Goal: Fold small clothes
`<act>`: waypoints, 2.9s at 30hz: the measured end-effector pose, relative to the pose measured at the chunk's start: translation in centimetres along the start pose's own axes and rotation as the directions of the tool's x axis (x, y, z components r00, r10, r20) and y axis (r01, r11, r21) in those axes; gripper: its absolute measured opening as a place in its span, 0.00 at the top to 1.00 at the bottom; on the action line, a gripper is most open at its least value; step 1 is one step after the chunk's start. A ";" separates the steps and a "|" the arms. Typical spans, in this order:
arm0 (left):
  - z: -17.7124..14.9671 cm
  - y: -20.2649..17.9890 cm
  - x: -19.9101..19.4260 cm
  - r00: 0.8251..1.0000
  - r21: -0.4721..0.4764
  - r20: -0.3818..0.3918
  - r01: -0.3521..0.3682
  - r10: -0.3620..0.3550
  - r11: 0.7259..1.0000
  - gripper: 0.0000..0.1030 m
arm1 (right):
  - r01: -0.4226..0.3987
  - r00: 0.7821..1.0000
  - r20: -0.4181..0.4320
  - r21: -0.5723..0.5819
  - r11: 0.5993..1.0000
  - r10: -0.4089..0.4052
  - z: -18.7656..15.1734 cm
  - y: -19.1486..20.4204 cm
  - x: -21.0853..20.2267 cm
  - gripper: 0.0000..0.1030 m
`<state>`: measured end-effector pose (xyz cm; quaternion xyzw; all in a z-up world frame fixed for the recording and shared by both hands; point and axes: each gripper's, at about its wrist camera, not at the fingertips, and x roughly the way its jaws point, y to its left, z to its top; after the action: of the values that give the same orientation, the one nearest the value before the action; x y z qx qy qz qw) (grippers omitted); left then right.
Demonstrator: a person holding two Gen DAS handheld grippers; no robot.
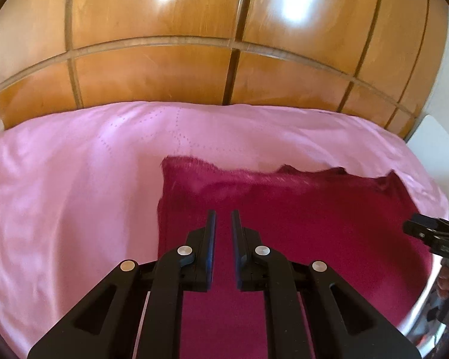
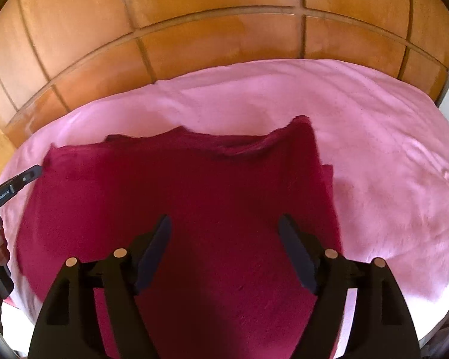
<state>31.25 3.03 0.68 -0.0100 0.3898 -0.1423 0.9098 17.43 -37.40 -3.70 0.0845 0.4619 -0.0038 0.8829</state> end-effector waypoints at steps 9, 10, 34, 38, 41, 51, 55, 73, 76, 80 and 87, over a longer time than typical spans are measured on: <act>-0.7 1.3 4.4 0.995 -0.039 -0.036 -0.096 0.095 0.995 0.93 | -0.004 1.000 -0.017 -0.002 1.000 0.004 -0.3 -1.7 1.1 0.26; -0.8 1.1 3.6 0.995 -0.034 -0.023 -0.097 0.096 0.995 0.93 | -0.026 1.000 -0.006 0.017 1.000 0.026 -0.3 -2.2 0.5 0.26; -6.2 -2.7 -3.5 0.996 0.036 0.042 -0.080 0.079 0.996 0.89 | -0.358 0.924 -0.022 0.304 0.883 0.382 -5.7 -7.8 -0.9 0.22; -7.1 -2.6 -4.3 0.996 0.009 0.052 -0.067 0.067 0.998 0.59 | -0.381 0.913 -0.017 0.319 0.868 0.407 -6.2 -7.7 -1.2 0.34; -7.6 -2.4 -4.4 0.998 -0.010 0.033 -0.054 0.054 0.999 0.59 | -0.395 0.906 -0.017 0.319 0.862 0.422 -6.3 -7.2 -1.0 0.39; -9.7 0.5 -5.7 0.991 -0.153 -0.003 0.132 -0.134 0.979 0.76 | -0.424 0.904 0.057 0.239 0.873 0.424 -3.4 -3.0 -5.5 0.71; -10.4 1.8 -5.1 0.978 -0.204 -0.027 0.196 -0.206 0.959 0.76 | -0.457 0.889 0.078 0.105 0.883 0.451 -1.1 2.0 -8.6 0.72; -11.1 8.9 -6.8 0.891 -0.478 0.081 0.428 -0.446 0.767 0.75 | -0.480 0.877 -0.200 -0.374 0.794 0.436 -4.6 27.2 -2.9 0.49; -11.2 10.7 -7.6 0.879 -0.520 0.121 0.452 -0.462 0.725 0.68 | -0.622 0.783 -0.242 -0.337 0.707 0.573 -5.5 26.1 -4.3 0.40; -10.7 12.2 -8.5 0.864 -0.543 0.156 0.479 -0.478 0.689 0.68 | -0.668 0.744 -0.213 -0.255 0.699 0.634 -6.0 21.7 -5.9 0.39; -8.8 10.0 -10.0 0.793 -0.534 0.197 0.580 -0.576 0.615 0.38 | -0.443 0.896 -0.070 -0.220 0.869 0.439 -8.2 14.2 -6.9 0.31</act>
<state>21.00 16.13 0.35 -0.4061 0.3867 -0.3041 0.7702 7.93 -22.61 -0.56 0.0849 0.4355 0.2519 0.8600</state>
